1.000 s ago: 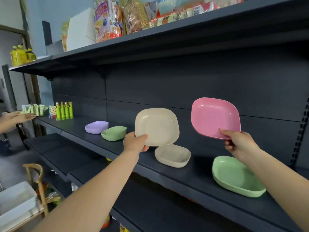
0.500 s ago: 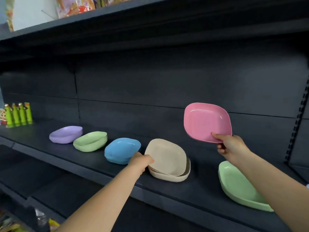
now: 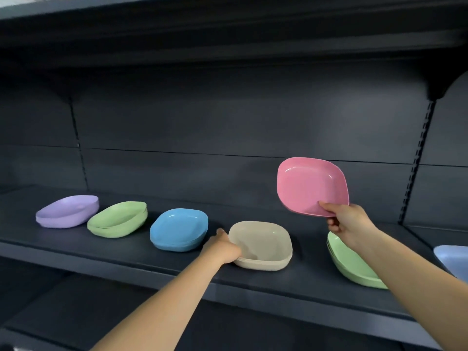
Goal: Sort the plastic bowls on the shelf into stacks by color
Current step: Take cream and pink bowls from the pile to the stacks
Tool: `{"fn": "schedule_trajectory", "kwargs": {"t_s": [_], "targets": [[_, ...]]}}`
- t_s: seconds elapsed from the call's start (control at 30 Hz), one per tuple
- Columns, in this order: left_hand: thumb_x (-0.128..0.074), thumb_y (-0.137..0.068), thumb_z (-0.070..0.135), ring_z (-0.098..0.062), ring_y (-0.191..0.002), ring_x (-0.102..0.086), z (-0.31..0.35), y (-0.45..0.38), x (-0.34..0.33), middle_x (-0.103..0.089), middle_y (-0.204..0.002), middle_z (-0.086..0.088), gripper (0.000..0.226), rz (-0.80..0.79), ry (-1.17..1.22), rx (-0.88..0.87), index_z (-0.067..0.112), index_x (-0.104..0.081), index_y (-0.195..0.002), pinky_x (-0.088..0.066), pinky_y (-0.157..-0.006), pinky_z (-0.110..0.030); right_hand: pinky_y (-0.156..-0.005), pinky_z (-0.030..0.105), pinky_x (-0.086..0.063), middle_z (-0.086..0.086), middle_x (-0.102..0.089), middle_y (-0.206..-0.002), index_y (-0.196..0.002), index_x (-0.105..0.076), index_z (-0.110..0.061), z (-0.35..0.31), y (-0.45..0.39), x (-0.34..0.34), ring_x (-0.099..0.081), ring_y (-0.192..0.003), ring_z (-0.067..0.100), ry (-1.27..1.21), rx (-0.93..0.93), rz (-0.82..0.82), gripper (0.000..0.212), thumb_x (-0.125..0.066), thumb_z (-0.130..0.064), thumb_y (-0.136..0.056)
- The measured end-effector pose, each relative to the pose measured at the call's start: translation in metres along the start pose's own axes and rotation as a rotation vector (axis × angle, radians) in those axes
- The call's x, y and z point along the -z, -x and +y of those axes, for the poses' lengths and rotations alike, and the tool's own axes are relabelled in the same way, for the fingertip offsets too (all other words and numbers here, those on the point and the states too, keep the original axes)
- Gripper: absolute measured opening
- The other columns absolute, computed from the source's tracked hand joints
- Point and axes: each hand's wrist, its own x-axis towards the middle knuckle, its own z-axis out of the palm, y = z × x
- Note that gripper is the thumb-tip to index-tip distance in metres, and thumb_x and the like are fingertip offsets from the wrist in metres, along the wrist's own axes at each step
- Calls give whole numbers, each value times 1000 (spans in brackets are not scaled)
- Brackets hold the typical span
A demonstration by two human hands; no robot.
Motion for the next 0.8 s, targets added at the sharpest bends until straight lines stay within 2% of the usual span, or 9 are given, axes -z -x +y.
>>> {"fn": "schedule_trajectory", "kwargs": {"t_s": [0.1,0.2,0.3,0.37,0.47,0.57,0.7,0.8], "targets": [[-52,-83,22,-24,-113,-53,-1,2,0,-48,-128,-7,58,10,21,-48,13,-31,-136,-47,-84,-31,-29,16,-28,6,-43,-68,-86,-49,-5,4,11,3,-34,-50,14,13,11,22,18,-67,-3,-84],[-58,-84,41,-24,-116,-51,-3,8,4,-46,-133,-6,66,32,40,-99,14,-31,-138,-45,-87,-32,-29,16,-27,6,-43,-69,-89,-50,-5,5,24,6,-33,-49,13,17,17,41,17,-66,-2,-84],[-48,-91,47,-26,-123,-47,0,19,11,-43,-138,-7,61,162,111,-196,12,-31,-138,-41,-93,-35,-29,16,-27,7,-44,-70,-89,-50,-4,2,39,9,-33,-49,14,28,32,63,17,-66,-2,-84],[-42,-94,46,-24,-121,-48,8,30,16,-47,-136,-6,53,227,228,-292,13,-36,-135,-40,-91,-32,-29,16,-26,7,-44,-70,-91,-50,-4,1,51,10,-33,-48,14,38,49,80,16,-65,-2,-85],[-38,-97,45,-17,-110,-50,28,50,20,-52,-128,1,46,197,409,-398,15,-43,-132,-34,-82,-27,-29,16,-27,6,-45,-69,-97,-52,-4,3,73,8,-32,-48,15,77,64,100,16,-64,-2,-87],[-41,-96,43,-13,-95,-49,47,72,13,-52,-109,6,42,123,553,-460,15,-46,-127,-34,-77,-26,-31,17,-29,6,-47,-66,-101,-54,-7,13,92,6,-34,-46,14,119,66,104,16,-61,-4,-88],[-45,-96,35,-9,-80,-49,64,88,-2,-49,-88,10,31,85,719,-452,13,-45,-118,-37,-63,-25,-38,20,-35,6,-50,-68,-93,-54,-13,22,113,8,-39,-46,15,183,96,109,11,-62,-7,-88],[-46,-96,30,-10,-76,-48,83,103,-23,-49,-86,7,27,76,797,-444,11,-45,-115,-38,-60,-25,-43,23,-41,7,-53,-72,-99,-55,-10,20,126,33,-44,-50,16,152,107,129,13,-61,-5,-88]]}}
